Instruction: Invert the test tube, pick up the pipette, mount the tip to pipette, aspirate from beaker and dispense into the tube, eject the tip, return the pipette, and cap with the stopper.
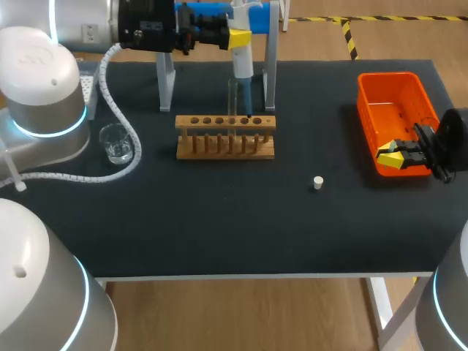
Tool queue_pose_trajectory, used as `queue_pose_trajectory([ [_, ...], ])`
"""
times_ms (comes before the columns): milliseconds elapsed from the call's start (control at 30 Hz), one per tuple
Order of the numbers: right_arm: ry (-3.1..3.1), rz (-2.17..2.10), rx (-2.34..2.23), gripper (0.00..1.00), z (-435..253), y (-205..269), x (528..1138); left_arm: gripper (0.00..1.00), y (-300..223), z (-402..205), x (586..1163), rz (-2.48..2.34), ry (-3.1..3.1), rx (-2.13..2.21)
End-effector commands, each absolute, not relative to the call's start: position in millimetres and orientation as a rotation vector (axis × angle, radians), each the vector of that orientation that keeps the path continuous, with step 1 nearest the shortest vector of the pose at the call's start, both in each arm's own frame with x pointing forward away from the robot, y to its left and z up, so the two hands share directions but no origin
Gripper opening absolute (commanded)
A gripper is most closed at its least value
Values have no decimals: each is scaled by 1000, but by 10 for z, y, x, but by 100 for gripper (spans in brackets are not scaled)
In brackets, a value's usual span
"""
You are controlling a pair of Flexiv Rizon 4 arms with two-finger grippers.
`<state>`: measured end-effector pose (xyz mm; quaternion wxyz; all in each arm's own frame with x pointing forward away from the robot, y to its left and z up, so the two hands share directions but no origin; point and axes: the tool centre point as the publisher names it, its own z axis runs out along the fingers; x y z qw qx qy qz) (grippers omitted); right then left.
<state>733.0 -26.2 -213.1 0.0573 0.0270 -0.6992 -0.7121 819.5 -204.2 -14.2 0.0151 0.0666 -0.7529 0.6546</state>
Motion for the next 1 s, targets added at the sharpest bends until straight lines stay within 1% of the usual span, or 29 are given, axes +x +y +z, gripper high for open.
queue_pose_trajectory([
  [33,-2120,-2159,84,0,-2135,-269,7323,0,-2173,-115,8260,2029,-2343,191],
  [300,-2120,-2159,84,0,-2135,-269,7323,0,-2288,-64,8267,2001,-2366,154],
  [1000,-2120,-2159,84,0,-2135,-269,7323,0,-2385,0,8304,2001,-2381,95],
])
